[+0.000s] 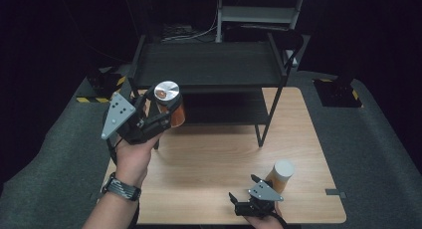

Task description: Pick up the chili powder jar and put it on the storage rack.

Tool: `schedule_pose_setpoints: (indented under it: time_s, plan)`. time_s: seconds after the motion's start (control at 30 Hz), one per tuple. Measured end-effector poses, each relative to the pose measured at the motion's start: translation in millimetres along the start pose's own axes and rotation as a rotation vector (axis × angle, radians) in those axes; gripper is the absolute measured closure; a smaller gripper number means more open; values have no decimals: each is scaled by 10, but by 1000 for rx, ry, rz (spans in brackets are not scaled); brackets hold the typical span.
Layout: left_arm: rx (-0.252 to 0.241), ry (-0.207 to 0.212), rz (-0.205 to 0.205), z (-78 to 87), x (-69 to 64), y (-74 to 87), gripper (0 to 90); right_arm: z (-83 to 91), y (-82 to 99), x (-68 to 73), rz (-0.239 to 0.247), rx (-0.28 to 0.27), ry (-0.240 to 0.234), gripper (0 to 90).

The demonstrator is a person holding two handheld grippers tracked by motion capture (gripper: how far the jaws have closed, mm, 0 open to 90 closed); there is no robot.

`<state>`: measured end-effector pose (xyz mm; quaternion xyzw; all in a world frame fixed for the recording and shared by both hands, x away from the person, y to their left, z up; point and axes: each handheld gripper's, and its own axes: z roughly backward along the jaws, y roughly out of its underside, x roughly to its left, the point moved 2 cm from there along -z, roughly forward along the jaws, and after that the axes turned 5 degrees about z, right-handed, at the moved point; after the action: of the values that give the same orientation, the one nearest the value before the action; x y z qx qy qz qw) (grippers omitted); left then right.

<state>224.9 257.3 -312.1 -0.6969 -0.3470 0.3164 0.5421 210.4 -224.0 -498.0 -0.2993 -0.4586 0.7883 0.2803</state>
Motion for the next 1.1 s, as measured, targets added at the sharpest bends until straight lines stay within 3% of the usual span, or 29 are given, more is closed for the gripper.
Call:
schedule_pose_setpoints:
  time_s: [0.53,1.1]
  plan:
    - [-53,-13,27,-243,108,-234,346,0,2,-6,7,-2,-5,6]
    - [-69,-43,7,-576,177,-340,346,8,-1,-8,6,1,-13,8]
